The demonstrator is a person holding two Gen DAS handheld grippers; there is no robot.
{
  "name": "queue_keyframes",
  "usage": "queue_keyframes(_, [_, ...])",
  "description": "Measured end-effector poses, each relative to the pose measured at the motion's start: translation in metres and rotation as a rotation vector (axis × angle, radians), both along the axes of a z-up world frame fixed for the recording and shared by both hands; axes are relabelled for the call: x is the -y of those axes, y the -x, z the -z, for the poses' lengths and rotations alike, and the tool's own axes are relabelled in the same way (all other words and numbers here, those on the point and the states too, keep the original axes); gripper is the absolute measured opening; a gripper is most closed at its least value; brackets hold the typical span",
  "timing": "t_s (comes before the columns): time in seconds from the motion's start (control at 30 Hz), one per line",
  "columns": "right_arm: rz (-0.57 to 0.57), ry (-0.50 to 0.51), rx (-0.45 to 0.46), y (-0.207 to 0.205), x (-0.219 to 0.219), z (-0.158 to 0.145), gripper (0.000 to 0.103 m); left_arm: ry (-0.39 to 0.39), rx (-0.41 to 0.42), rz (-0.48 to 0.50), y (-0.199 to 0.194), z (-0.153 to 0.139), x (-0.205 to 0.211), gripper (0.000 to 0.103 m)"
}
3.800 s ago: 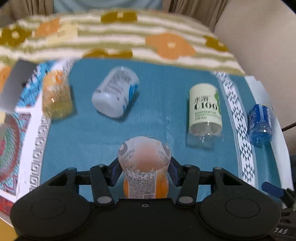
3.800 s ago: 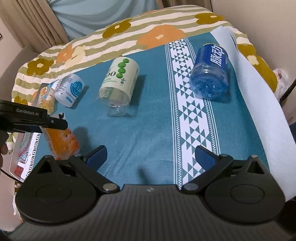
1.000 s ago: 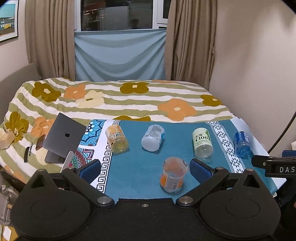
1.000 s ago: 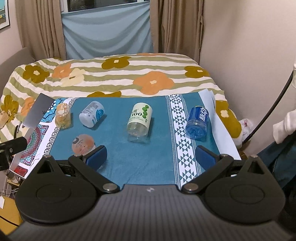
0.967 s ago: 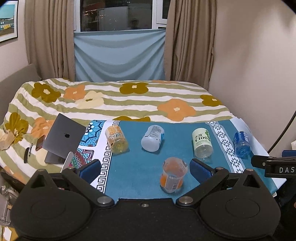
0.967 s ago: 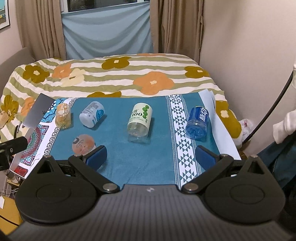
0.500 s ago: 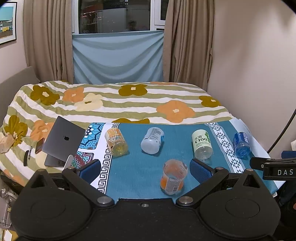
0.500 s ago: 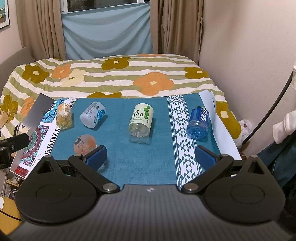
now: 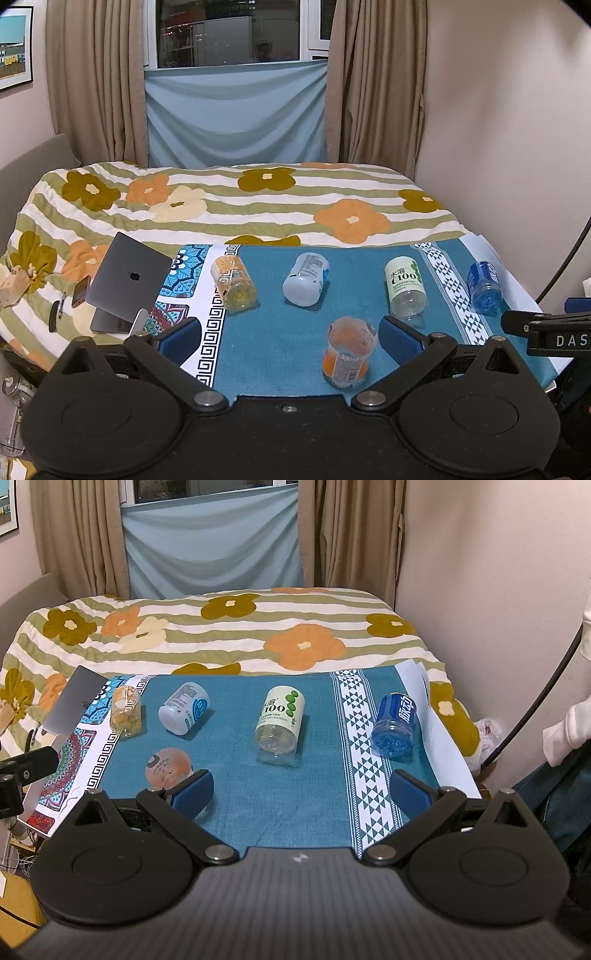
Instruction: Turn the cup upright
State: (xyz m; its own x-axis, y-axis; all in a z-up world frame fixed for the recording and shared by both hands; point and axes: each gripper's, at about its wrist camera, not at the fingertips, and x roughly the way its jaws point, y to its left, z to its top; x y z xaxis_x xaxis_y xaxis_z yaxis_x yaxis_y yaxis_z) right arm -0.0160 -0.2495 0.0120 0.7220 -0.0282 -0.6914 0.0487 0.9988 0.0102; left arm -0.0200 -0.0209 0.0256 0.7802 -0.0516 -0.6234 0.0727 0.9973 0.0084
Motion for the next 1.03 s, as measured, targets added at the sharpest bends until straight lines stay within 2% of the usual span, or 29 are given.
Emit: queue_keyframes(1.03, [0.001,0.003,0.003,-0.0005,-0.0025,-0.0008,0.103,-0.014,0.022,-0.024,0.0014,-0.001,-0.005,0.103])
